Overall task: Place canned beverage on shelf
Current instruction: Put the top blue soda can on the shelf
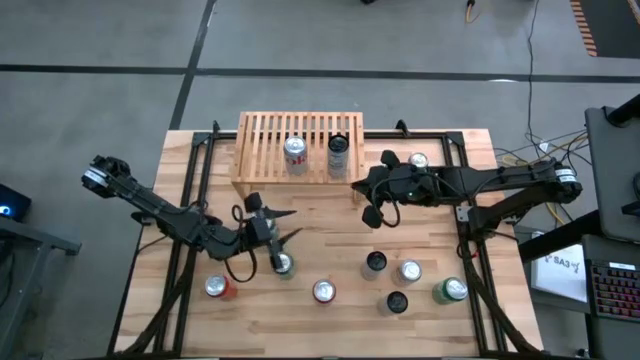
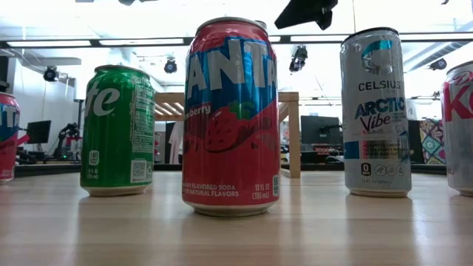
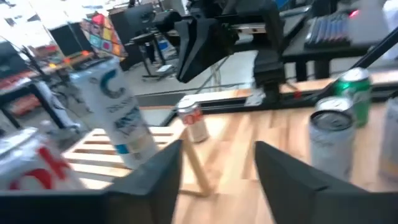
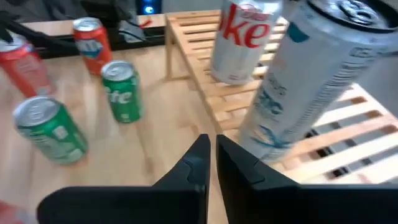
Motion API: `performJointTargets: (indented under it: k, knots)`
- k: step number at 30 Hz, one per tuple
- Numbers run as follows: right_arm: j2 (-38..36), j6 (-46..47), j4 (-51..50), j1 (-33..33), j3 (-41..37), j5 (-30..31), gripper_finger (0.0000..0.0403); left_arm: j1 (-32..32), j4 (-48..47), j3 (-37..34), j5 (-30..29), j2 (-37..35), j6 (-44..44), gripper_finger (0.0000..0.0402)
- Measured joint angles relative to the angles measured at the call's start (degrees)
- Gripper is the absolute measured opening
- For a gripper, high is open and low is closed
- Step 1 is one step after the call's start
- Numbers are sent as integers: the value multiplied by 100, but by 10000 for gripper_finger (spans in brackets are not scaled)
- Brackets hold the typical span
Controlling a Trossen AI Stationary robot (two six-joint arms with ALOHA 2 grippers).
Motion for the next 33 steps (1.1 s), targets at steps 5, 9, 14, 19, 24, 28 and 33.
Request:
performJointTargets:
  k: [5, 9, 14, 19, 24, 28, 33]
  knots:
    - [0, -78, 41, -294, -2, 228, 9, 34, -437, -2, -407, -281, 305, 54]
    - [30, -196, 77, -658, -3, 214, 9, 63, -706, -26, -451, -584, 288, 8]
    - [236, -399, 411, -1077, -7, -791, 9, 60, -743, -201, -448, -908, 212, 19]
    - [530, -658, 860, -1208, -7, -934, 9, 60, -741, -343, -457, -1017, 34, 2]
    - [633, -682, 1041, -1317, -7, -932, 9, 60, -732, -393, -455, -988, -22, 3]
    - [714, -686, 1163, -1416, -7, -930, 9, 60, -729, -396, -457, -987, -20, 1]
    - [799, -685, 1159, -1540, -7, -919, 9, 60, -726, -396, -466, -999, 8, 0]
